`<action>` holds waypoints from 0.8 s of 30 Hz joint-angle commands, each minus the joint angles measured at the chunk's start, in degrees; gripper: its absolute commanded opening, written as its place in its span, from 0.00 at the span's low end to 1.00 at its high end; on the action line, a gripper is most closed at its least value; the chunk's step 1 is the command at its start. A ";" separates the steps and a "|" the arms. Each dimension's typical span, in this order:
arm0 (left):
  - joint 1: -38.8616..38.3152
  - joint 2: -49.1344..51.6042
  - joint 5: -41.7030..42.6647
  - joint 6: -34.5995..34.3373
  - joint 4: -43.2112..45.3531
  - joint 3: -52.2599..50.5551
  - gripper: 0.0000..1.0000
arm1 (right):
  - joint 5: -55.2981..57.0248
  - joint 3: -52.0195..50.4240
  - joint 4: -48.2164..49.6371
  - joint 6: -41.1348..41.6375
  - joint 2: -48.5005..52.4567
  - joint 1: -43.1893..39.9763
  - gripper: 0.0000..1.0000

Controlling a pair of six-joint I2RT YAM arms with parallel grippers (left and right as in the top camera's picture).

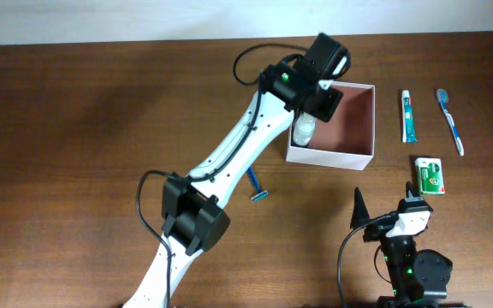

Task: Pack container
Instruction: 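Carry the soap bottle into the box beside the Listerine and release, then withdraw the left arm up and to the left side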

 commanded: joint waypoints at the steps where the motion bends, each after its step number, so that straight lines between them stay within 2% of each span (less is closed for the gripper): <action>1: 0.85 -0.63 -2.10 3.63 -2.43 8.50 0.67 | 0.28 -0.35 -0.24 0.07 -0.44 0.50 0.99; 5: 3.28 -0.66 -10.27 3.58 -8.81 18.01 0.68 | 0.28 -0.35 -0.24 0.07 -0.44 0.50 0.99; 7: 5.70 -0.63 -12.87 3.56 -15.21 23.76 0.78 | 0.28 -0.35 -0.24 0.07 -0.44 0.50 0.99; 10: 9.05 -0.66 -12.85 1.55 -23.71 28.63 0.83 | 0.28 -0.35 -0.24 0.07 -0.44 0.50 0.99; 12: 11.93 -0.63 -12.87 -0.37 -30.75 30.16 0.94 | 0.28 -0.35 -0.24 0.07 -0.44 0.50 0.99; 14: 13.51 -0.63 -12.90 -1.07 -34.23 30.16 0.99 | 0.28 -0.35 -0.24 0.07 -0.44 0.50 0.99; 17: 15.69 -0.63 -10.54 -1.79 -34.16 29.46 0.99 | 0.28 -0.35 -0.24 0.07 -0.44 0.50 0.99; 24: 23.45 -0.63 -10.69 -1.75 -34.18 28.09 0.99 | 0.28 -0.35 -0.24 0.07 -0.44 0.50 0.99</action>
